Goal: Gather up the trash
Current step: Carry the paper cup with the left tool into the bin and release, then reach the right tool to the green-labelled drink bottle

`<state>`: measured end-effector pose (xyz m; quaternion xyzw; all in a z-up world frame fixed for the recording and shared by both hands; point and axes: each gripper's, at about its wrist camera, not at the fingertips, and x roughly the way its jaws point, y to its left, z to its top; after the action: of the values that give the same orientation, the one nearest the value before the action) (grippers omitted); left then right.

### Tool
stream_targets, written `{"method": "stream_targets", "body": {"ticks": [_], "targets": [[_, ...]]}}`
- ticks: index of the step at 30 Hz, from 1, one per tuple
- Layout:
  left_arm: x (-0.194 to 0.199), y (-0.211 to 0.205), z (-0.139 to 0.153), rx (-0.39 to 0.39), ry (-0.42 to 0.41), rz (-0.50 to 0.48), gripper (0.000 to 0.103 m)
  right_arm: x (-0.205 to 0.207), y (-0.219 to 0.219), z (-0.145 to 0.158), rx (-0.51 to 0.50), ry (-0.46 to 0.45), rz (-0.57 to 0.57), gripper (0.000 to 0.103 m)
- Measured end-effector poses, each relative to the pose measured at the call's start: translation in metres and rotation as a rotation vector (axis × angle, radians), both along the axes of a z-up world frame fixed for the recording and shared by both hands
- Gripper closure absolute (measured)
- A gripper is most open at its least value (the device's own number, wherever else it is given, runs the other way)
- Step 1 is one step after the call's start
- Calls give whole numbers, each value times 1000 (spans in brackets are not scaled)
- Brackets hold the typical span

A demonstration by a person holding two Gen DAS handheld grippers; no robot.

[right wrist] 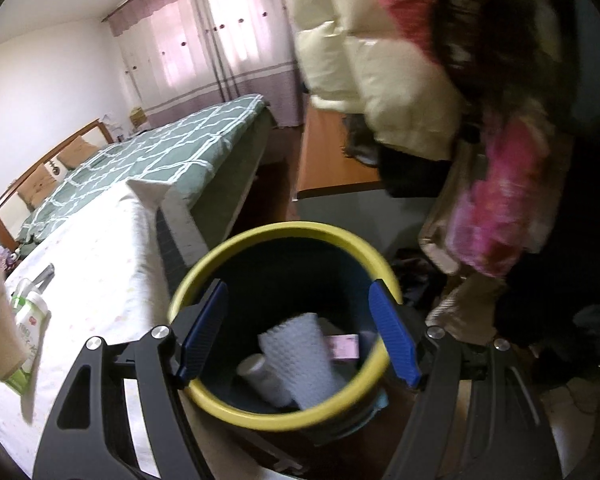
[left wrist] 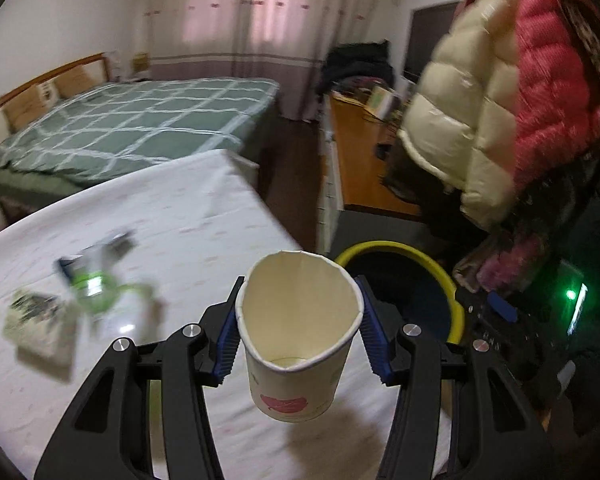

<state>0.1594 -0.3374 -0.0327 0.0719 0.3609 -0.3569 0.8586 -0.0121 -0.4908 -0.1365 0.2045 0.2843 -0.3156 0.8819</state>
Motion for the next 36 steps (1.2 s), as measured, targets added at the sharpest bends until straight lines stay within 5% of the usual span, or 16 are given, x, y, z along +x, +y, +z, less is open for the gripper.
{"method": "stream_targets", "body": {"ticks": [10,12,16,27,36], "targets": [[-14,-118,-36,32,24,-146,50,-34,-31,-9,27,8,-78,33],[-15,-131,-43,44,16,-140,34,-36,-33,-9,26,8,-85,32],[-18,-134,-46,44,17,-133,28,-38,-34,-11,25,10,-87,31],[-13,-21,-8,-58,-59,39,16,-14,-8,-17,27,31,-1,30],[17,124,-1,-71,-120,333,15,26,48,-10,-7,38,116,30]]}}
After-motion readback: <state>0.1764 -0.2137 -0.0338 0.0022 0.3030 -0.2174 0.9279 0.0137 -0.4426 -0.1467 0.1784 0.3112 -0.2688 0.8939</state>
